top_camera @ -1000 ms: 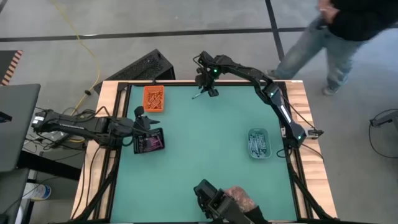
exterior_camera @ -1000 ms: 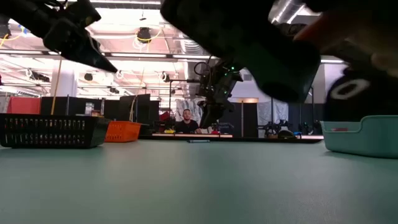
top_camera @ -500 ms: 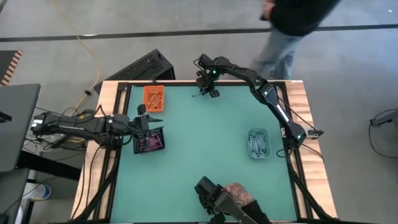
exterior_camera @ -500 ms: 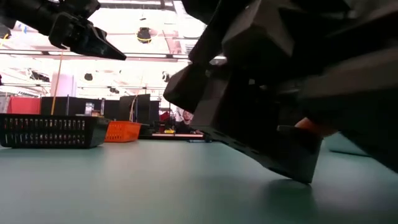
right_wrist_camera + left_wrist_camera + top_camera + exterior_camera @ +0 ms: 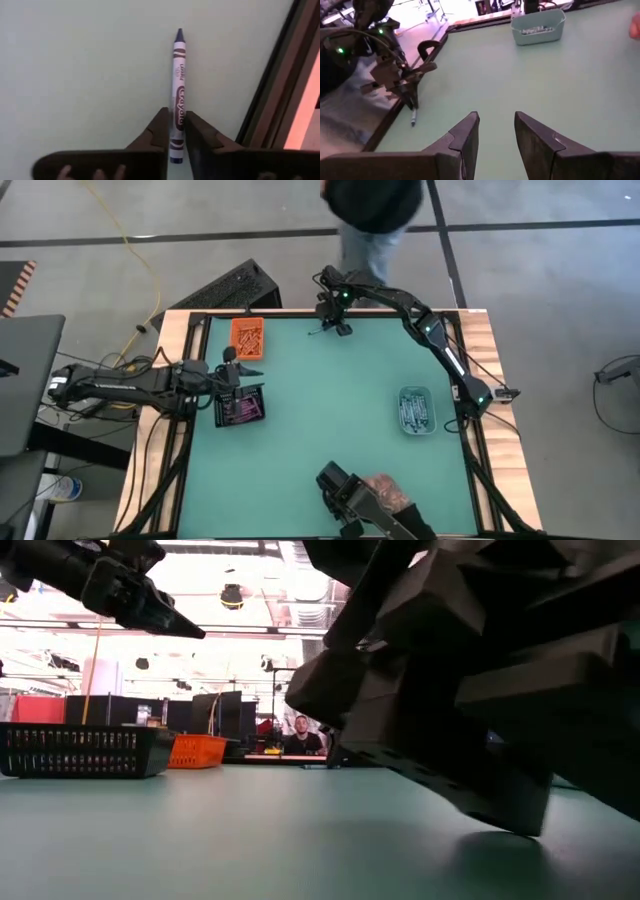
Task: Sort crayons
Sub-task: Put the blue crayon into the blue bin, then return to Home Position
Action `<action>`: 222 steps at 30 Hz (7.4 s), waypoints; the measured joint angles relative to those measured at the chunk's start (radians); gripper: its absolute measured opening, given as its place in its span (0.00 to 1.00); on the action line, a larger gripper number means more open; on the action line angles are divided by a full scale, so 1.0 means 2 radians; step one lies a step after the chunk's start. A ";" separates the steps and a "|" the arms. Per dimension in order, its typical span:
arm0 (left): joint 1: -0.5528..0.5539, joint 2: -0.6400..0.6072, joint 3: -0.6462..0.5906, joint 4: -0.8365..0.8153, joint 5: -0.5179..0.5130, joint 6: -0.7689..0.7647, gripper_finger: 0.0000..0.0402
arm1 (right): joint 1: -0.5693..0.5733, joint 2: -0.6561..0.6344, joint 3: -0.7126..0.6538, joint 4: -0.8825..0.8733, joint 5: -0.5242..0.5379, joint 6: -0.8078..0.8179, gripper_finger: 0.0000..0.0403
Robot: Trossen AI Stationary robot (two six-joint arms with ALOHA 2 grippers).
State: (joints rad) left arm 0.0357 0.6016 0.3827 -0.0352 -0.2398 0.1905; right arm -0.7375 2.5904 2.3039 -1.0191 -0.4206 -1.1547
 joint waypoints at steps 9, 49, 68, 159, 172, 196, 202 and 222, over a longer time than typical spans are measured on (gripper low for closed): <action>0.000 0.000 -0.057 0.080 -0.002 -0.029 0.29 | -0.004 -0.004 0.000 -0.069 0.000 0.026 0.02; 0.032 0.000 -0.118 0.183 0.096 0.027 0.29 | 0.216 -0.549 -0.572 0.031 0.008 0.468 0.00; 0.050 0.000 -0.118 0.226 0.092 0.026 0.29 | 0.383 -0.806 -0.783 0.013 0.308 1.111 0.00; 0.308 -0.254 -0.185 0.226 0.205 -0.157 0.29 | 0.160 -1.290 -1.054 0.404 0.239 0.612 0.27; 0.308 -0.299 -0.185 0.134 0.155 -0.154 0.29 | 0.210 -1.294 -1.087 0.488 0.303 0.524 0.27; 0.308 -0.297 -0.185 0.030 0.095 -0.096 0.29 | 0.216 -1.291 -1.147 0.534 0.302 0.551 0.27; 0.308 -0.297 -0.185 0.029 0.095 -0.095 0.29 | 0.216 -1.291 -1.147 0.532 0.302 0.551 0.27; 0.308 -0.297 -0.185 0.029 0.096 -0.101 0.29 | 0.216 -1.291 -1.148 0.530 0.302 0.551 0.27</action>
State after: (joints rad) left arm 0.6514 0.0082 0.0120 0.0223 -0.0486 -0.0113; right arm -0.3050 0.0074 0.0074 0.0414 0.1837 -0.0525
